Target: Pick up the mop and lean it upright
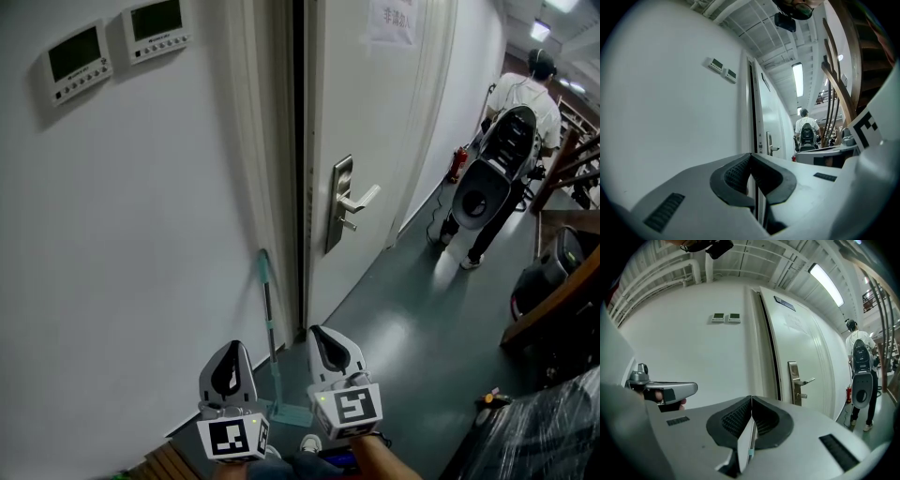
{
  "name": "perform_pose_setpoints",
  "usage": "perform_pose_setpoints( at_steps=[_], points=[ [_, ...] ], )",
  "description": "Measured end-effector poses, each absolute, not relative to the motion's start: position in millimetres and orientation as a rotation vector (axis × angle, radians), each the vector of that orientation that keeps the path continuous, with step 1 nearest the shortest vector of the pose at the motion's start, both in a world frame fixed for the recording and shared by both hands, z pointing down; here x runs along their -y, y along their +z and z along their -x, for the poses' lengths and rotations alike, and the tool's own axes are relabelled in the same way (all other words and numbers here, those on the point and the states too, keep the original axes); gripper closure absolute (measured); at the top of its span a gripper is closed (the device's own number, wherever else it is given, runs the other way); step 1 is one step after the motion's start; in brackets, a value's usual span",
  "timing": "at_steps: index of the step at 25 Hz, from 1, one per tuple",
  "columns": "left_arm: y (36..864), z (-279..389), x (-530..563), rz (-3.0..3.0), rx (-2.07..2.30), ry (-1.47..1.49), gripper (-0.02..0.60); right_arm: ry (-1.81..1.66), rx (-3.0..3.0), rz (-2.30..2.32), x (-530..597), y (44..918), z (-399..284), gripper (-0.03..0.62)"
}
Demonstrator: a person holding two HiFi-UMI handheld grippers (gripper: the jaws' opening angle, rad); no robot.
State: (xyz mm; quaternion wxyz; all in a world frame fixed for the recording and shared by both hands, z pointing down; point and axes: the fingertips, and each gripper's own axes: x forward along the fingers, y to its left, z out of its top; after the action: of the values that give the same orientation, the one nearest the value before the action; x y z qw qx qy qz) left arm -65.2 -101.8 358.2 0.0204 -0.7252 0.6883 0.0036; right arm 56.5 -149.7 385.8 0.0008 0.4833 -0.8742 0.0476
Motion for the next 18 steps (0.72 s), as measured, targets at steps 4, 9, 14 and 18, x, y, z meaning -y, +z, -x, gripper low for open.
perform_pose_setpoints(
  at_steps=[4,9,14,18],
  points=[
    [359.9,67.1,112.8,2.258,-2.129,0.006,0.569,0.138,2.761,-1.512,160.1,388.9,-51.3,0.576],
    [364.3,73.4,126.4,2.279,-2.101,0.005,0.569,0.136,2.731,-1.510,171.2,396.9,-41.7,0.576],
    [366.8,85.4,132.4,2.296,-2.088,0.007,0.569,0.133,2.705,-1.517,179.2,403.1,-26.8,0.576],
    [369.5,95.4,132.3,2.299,-2.091,0.009,0.569,0.128,2.707,-1.487,181.5,409.9,-11.0,0.576]
  ],
)
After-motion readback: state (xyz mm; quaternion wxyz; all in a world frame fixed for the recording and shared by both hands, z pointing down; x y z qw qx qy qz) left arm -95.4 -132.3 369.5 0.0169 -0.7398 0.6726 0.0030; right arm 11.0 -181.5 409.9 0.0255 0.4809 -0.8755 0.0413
